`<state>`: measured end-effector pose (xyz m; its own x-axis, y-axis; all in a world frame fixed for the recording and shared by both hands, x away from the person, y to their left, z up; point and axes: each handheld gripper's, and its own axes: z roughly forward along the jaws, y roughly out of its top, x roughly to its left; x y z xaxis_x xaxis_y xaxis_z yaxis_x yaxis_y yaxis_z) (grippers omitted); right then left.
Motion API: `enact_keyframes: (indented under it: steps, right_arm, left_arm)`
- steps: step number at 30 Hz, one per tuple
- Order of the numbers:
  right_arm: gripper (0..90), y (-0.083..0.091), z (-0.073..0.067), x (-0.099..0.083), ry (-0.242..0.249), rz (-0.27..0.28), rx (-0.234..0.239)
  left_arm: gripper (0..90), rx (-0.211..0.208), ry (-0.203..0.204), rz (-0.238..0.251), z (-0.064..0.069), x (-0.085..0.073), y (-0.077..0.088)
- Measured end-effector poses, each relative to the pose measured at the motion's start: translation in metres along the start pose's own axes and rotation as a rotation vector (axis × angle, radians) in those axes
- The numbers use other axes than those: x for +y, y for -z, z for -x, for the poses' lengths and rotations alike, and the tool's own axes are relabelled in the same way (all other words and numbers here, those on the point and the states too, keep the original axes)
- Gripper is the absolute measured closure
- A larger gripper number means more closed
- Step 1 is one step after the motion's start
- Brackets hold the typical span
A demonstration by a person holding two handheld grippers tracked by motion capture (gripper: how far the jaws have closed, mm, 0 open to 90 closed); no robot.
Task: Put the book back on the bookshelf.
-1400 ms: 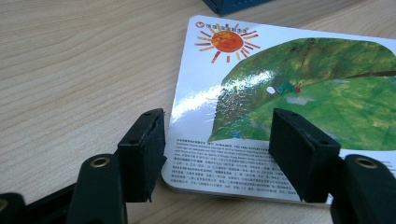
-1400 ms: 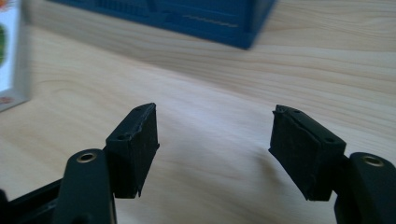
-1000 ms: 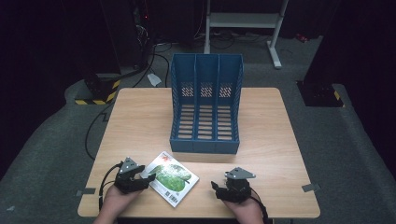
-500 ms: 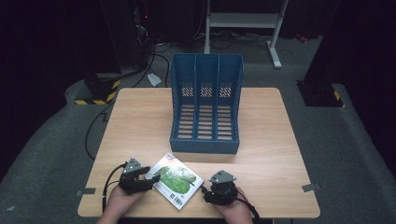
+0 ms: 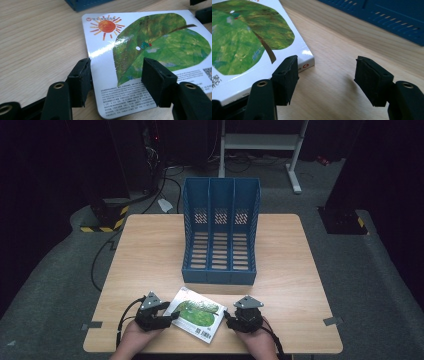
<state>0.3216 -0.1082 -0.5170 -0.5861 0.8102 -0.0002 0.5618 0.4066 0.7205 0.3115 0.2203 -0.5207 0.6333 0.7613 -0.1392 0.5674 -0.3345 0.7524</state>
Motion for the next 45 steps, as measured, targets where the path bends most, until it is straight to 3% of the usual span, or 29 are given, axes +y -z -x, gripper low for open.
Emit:
enact_keyframes:
  steps: [5, 9, 14, 19, 30, 33, 38, 45]
  right_arm:
    - [36.3, 0.0, 0.013, 0.001, -0.035, -0.001, -0.017]
    - [37.1, 0.002, 0.021, 0.0, -0.05, -0.003, -0.025]
    - [38.7, 0.009, 0.015, -0.007, -0.031, -0.011, -0.018]
    - [41.5, 0.009, 0.013, -0.006, -0.025, -0.002, -0.037]
    - [43.3, 0.005, 0.042, -0.001, -0.086, -0.003, -0.1]
    - [42.4, 0.012, 0.045, -0.003, -0.108, 0.014, -0.101]
    - [38.9, 0.033, 0.036, -0.017, -0.088, 0.034, -0.061]
    - [33.7, 0.054, 0.014, -0.037, -0.059, 0.028, 0.05]
  left_arm:
    - [41.1, -0.034, -0.011, -0.008, 0.008, 0.002, -0.004]
    - [41.1, -0.038, -0.021, 0.005, 0.013, 0.002, -0.007]
    - [41.2, -0.04, 0.003, 0.018, 0.015, 0.0, -0.008]
    - [41.7, -0.045, 0.001, 0.008, 0.017, 0.001, -0.008]
    - [43.2, -0.091, -0.045, -0.008, 0.043, 0.005, -0.017]
    - [42.8, -0.077, -0.041, -0.009, 0.047, 0.005, -0.017]
    - [43.2, -0.073, -0.037, -0.005, 0.048, 0.005, -0.018]
    - [44.1, -0.078, -0.028, -0.004, 0.047, 0.006, -0.018]
